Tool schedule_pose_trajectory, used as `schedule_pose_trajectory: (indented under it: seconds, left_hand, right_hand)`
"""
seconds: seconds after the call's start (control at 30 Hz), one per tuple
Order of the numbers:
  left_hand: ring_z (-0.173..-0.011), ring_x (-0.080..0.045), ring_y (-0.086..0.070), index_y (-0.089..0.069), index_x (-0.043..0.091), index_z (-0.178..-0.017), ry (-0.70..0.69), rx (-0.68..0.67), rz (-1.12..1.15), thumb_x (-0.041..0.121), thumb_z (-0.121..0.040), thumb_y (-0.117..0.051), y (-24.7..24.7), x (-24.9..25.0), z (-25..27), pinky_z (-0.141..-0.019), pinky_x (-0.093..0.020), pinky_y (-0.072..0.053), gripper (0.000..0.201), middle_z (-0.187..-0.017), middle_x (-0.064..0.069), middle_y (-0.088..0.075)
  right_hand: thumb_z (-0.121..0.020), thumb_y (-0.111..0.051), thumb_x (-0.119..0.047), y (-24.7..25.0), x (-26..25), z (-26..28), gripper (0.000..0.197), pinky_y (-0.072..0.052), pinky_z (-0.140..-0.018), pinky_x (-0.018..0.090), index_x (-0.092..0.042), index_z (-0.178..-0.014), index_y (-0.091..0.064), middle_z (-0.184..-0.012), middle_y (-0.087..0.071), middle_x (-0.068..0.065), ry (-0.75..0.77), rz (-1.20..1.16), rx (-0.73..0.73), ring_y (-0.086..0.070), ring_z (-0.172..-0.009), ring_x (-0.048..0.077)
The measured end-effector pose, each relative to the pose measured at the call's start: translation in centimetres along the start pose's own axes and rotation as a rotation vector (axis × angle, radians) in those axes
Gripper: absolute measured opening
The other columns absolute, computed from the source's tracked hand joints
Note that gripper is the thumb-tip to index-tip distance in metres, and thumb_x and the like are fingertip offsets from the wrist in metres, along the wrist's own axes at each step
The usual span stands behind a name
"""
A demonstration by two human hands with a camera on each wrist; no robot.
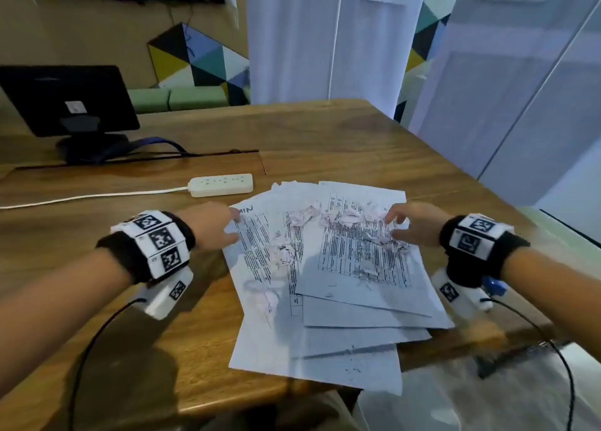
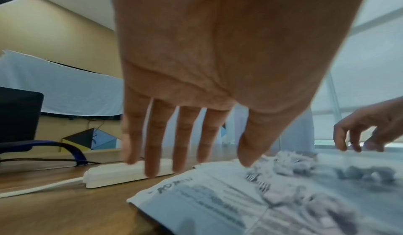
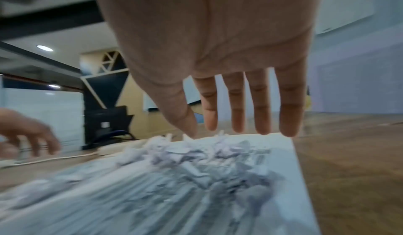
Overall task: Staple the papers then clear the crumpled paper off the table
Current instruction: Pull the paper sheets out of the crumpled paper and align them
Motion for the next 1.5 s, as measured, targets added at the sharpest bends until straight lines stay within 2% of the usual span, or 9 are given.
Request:
schedule_pose_trajectory:
  seconds: [0.1, 0.2, 0.37, 0.5, 0.67, 0.97, 1.1, 1.2, 1.5]
  left_hand:
    - [-0.098, -0.022, -0.060, -0.056, 0.012, -0.123, 0.157, -0.050, -0.115, 0.049, -0.093, -0.041, -0.2, -0.6, -1.3, -0.082, -0.030, -0.050, 0.050, -0.115, -0.006, -0.065]
    - [-0.079, -0.017, -0.055, -0.061, 0.010, -0.113, 0.180, -0.150, -0.168, 0.054, -0.095, -0.034, -0.8, -0.2, -2.2, -0.060, -0.021, -0.040, 0.055, -0.090, -0.001, -0.060]
    - [-0.103, -0.020, -0.062, -0.057, 0.016, -0.123, 0.126, -0.210, -0.032, 0.070, -0.087, -0.030, -2.2, -0.4, -4.3, -0.085, -0.029, -0.047, 0.071, -0.116, -0.004, -0.066]
    - [-0.128, -0.030, -0.044, -0.034, 0.027, -0.144, 0.075, -0.223, -0.013, 0.077, -0.079, -0.035, -3.4, 0.8, -4.8, -0.107, -0.041, -0.038, 0.081, -0.141, -0.013, -0.045]
    - [-0.133, -0.035, -0.035, -0.031, 0.032, -0.144, 0.065, -0.205, 0.008, 0.073, -0.080, -0.042, -3.4, 2.2, -5.3, -0.106, -0.045, -0.034, 0.078, -0.146, -0.014, -0.032]
    - [-0.117, -0.030, -0.052, -0.045, 0.018, -0.136, 0.071, -0.121, 0.321, 0.037, -0.081, -0.068, -2.7, 3.8, -6.3, -0.097, -0.035, -0.045, 0.063, -0.134, -0.013, -0.044]
    - [-0.125, -0.028, -0.048, -0.038, 0.011, -0.142, 0.078, -0.069, 0.423, 0.020, -0.080, -0.072, -2.5, 4.2, -6.9, -0.101, -0.034, -0.041, 0.071, -0.142, -0.011, -0.046]
    - [-0.128, -0.027, -0.047, -0.036, 0.009, -0.142, 0.088, -0.079, 0.454, 0.018, -0.075, -0.077, -2.6, 4.3, -7.4, -0.106, -0.037, -0.041, 0.079, -0.144, -0.010, -0.045]
    - [-0.111, -0.034, -0.056, -0.034, 0.008, -0.139, -0.001, -0.047, 0.329, 0.012, -0.085, -0.062, -2.7, 5.6, -7.3, -0.086, -0.037, -0.050, 0.062, -0.129, -0.019, -0.051]
  right_hand:
    - [-0.088, -0.058, -0.033, -0.4, 2.3, -2.0, 0.042, -0.044, -0.082, 0.030, -0.014, -0.125, -0.051, -0.119, -0.059, 0.011, -0.196, 0.046, -0.026, -0.057, -0.102, 0.026]
    - [-0.090, -0.054, -0.039, -1.2, 3.5, -2.5, 0.052, -0.042, -0.091, 0.031, -0.011, -0.133, -0.045, -0.135, -0.053, 0.011, -0.308, 0.061, -0.087, -0.053, -0.118, 0.028]
    - [-0.089, -0.047, -0.054, -3.4, 3.9, -3.3, 0.064, -0.038, -0.104, 0.038, -0.018, -0.141, -0.038, -0.146, -0.044, 0.010, -0.273, 0.058, -0.171, -0.046, -0.130, 0.028]
    - [-0.084, -0.051, -0.060, -4.0, 2.9, -3.9, 0.070, -0.045, -0.081, 0.031, -0.027, -0.143, -0.036, -0.135, -0.054, 0.016, -0.171, 0.027, -0.150, -0.060, -0.103, 0.024]
    - [-0.076, -0.053, -0.068, -3.8, 1.3, -5.2, 0.075, -0.042, -0.104, 0.042, -0.023, -0.136, -0.046, -0.141, -0.048, 0.008, -0.144, 0.040, -0.140, -0.049, -0.125, 0.027]
    - [-0.048, -0.083, -0.059, -3.6, -0.4, -7.7, 0.111, -0.049, -0.096, 0.043, -0.006, -0.135, -0.038, -0.129, -0.055, 0.016, -0.312, -0.184, -0.099, -0.056, -0.112, 0.032]
    - [-0.050, -0.086, -0.053, -3.7, -0.8, -8.0, 0.069, -0.049, -0.066, 0.030, -0.004, -0.089, -0.056, -0.083, -0.061, 0.008, -0.356, -0.231, -0.164, -0.056, -0.072, 0.022]
    - [-0.054, -0.085, -0.050, -3.5, -0.9, -7.8, 0.058, -0.037, -0.052, 0.027, -0.012, -0.067, -0.044, -0.066, -0.048, 0.002, -0.382, -0.261, -0.157, -0.044, -0.058, 0.016]
    - [-0.047, -0.087, -0.049, -2.2, -2.3, -7.3, 0.059, -0.055, -0.083, 0.041, -0.013, -0.076, -0.051, -0.082, -0.061, 0.006, -0.414, -0.198, -0.179, -0.063, -0.086, 0.030]
Point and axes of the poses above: each hand's wrist, its own z-axis away from the middle knuckle, its own y-axis out of the back of the hand, x = y × z, the point moved 5 cm from there along -z, towards the middle knuckle
